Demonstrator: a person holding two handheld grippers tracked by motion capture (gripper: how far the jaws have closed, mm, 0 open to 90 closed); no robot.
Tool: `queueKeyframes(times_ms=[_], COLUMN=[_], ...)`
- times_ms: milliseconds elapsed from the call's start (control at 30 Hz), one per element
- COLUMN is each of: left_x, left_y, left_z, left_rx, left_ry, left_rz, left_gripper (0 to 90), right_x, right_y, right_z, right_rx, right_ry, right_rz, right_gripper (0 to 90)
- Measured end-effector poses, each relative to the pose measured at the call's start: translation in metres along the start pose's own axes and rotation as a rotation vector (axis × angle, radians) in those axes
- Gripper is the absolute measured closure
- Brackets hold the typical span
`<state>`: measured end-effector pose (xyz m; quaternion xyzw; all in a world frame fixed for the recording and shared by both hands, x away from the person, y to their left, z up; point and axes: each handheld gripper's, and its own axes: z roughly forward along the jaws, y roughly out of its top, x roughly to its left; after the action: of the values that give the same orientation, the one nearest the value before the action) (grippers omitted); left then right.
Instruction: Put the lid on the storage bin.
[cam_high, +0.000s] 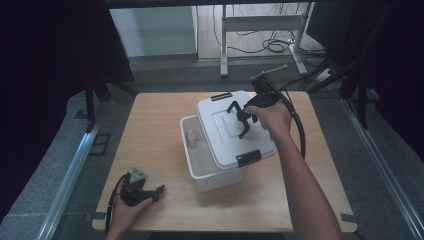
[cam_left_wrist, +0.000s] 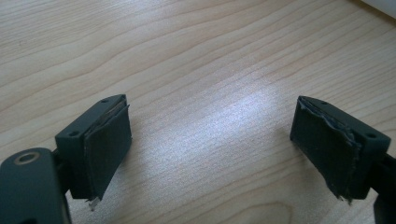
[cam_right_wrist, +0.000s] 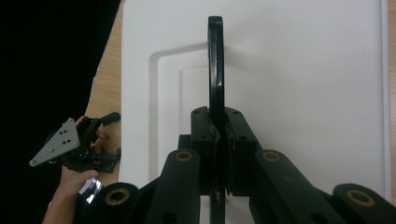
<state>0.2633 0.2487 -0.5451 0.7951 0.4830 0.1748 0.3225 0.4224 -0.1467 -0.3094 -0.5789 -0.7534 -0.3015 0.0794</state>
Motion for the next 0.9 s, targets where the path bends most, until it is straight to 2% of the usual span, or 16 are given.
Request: queueKeyframes(times_ms=[233,367,600,900], left_x=[0.000,0.000,0.000,0.000], left_y=[0.000,0.000,0.000,0.000], left_z=[0.000,0.000,0.000,0.000], left_rx=[-0.002,-0.002,-0.002,-0.002], left_ry=[0.000,0.000,-0.001,-0.001], left_rz=[-0.004,0.000,0.001,0.002], left_gripper=[12.5,12.5,12.4,12.4], right_x=[0.014,0.025,0.033,0.044], right_y=[0.001,0.002,0.002,-0.002], right_z=[0.006,0.015,0.029,0.037], right_rx=[0.011,0.026,0.019,0.035], right_ry=[-0.006,-0.001,0.013,-0.002], right_rz=[-0.013,-0.018,0.000,0.007], right_gripper=[84.5,84.6,84.6,84.6])
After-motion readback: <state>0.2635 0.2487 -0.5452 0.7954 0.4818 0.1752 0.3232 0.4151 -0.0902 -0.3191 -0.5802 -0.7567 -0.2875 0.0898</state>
